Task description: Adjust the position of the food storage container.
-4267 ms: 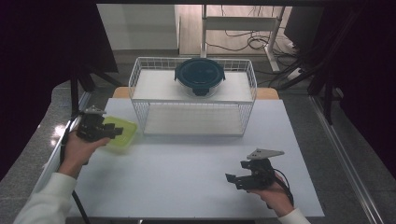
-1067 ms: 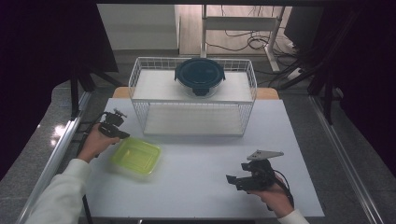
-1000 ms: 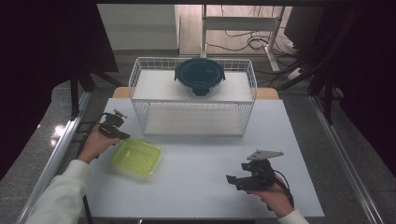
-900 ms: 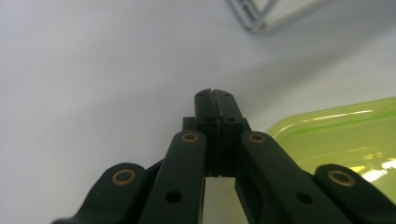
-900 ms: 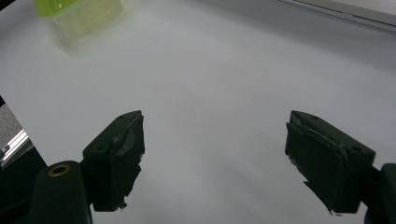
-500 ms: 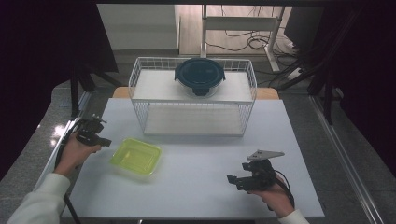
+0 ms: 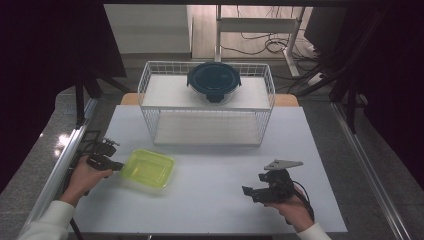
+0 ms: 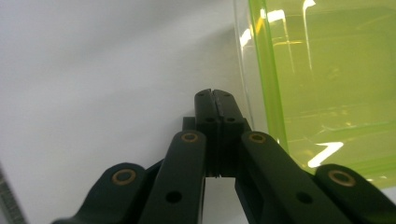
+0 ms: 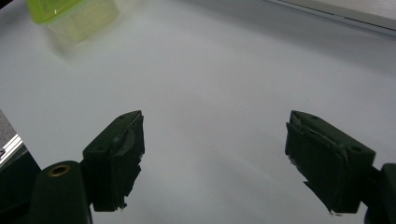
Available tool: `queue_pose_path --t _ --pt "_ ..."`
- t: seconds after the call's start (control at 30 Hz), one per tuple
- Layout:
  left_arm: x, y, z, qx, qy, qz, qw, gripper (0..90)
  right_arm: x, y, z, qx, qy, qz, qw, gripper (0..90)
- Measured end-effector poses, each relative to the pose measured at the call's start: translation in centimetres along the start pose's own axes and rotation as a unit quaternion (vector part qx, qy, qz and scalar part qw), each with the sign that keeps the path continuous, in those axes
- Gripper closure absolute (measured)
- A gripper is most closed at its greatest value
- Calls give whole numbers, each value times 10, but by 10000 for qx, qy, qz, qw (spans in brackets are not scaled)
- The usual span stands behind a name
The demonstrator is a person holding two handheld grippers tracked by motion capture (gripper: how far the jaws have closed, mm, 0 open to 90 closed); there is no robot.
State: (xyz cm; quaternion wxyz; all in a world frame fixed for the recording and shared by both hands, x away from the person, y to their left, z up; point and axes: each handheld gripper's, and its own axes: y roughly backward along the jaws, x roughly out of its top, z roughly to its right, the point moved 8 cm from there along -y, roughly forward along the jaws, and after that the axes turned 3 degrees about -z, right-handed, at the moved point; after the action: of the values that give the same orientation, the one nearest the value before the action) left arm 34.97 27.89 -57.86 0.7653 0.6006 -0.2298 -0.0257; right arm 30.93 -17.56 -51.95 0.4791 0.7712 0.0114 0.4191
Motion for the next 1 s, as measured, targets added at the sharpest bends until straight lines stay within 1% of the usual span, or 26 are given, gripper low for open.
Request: queue_pose_path --t 0.07,0.13,0.2,0.33,0.4,0.5,0.63,0.77,0.87,1.0 --pt "1 0 5 -50 -24 14 10000 900 0 0 1 -40 -22 5 10000 199" --pt "3 1 12 -144 -66 47 9999 900 -1 1 2 -43 -25 -2 10000 199" --pt "5 1 19 -228 -150 40 9996 900 -1 1 2 -51 -14 -3 10000 199" --pt "7 -5 34 -283 -343 -21 9990 900 -1 1 1 -27 -22 8 10000 199" --pt "7 -7 42 -311 -381 -24 9988 900 -1 2 1 -35 -14 6 10000 199" --pt "8 -10 53 -414 -454 -14 9981 900 -1 2 2 -36 -16 -4 10000 199" --pt "10 -13 64 -471 -559 -27 9973 900 -1 3 2 -43 -19 -6 10000 199" --pt "14 -16 74 -542 -599 3 9967 900 -1 3 2 -33 -21 12 10000 199" --pt "17 -20 84 -633 -670 -24 9957 900 -1 3 3 -43 -36 -1 10000 199" --pt "22 -24 97 -670 -797 -7 9946 900 -1 3 4 -61 -52 -5 10000 199"
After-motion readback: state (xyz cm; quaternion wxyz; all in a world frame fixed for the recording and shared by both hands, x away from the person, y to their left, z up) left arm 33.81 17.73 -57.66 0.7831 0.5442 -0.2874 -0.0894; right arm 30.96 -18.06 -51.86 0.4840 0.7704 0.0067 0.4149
